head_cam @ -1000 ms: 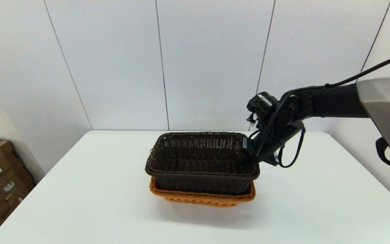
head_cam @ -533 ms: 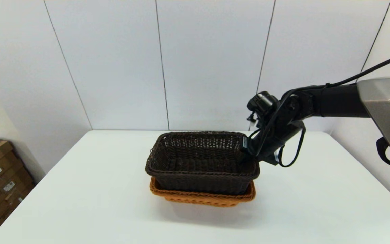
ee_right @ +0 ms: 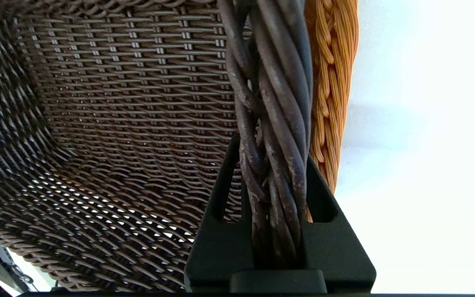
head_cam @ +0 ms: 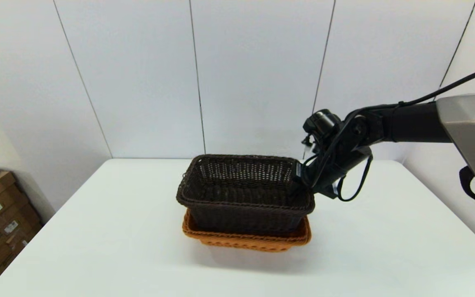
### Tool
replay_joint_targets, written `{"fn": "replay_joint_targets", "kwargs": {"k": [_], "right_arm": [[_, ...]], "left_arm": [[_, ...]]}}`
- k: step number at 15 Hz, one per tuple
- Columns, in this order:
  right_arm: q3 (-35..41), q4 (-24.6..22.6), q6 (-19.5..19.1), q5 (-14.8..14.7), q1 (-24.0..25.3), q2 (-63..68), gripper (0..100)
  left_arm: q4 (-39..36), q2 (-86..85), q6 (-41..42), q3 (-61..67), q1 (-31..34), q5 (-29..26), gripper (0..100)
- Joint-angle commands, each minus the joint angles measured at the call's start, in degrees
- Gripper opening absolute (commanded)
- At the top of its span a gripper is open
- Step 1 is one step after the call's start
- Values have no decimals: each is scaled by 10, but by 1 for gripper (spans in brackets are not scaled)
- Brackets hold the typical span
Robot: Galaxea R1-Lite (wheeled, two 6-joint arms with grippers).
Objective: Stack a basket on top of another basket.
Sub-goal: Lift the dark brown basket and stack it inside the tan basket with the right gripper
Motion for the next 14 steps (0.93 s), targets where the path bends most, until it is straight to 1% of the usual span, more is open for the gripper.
{"fn": "replay_joint_targets", "kwargs": {"k": [1, 3, 4, 10, 11, 14], "right_arm": [[0, 2, 2, 0, 0, -2, 0], [0, 3, 2, 1, 0, -2, 0], [0, 3, 1, 1, 0, -2, 100], [1, 3, 0, 0, -1, -4, 100], [-3, 3, 2, 0, -7, -8, 100], [-12, 5, 2, 0, -30, -87, 100]], "left_arm": [[0, 0, 0, 0, 0, 0, 100], [0, 0, -1, 0, 0, 0, 100], [0, 0, 0, 0, 0, 1, 100], [0, 0, 0, 0, 0, 0, 100], [0, 0, -1, 0, 0, 0, 100], [0, 0, 0, 0, 0, 1, 100]]}}
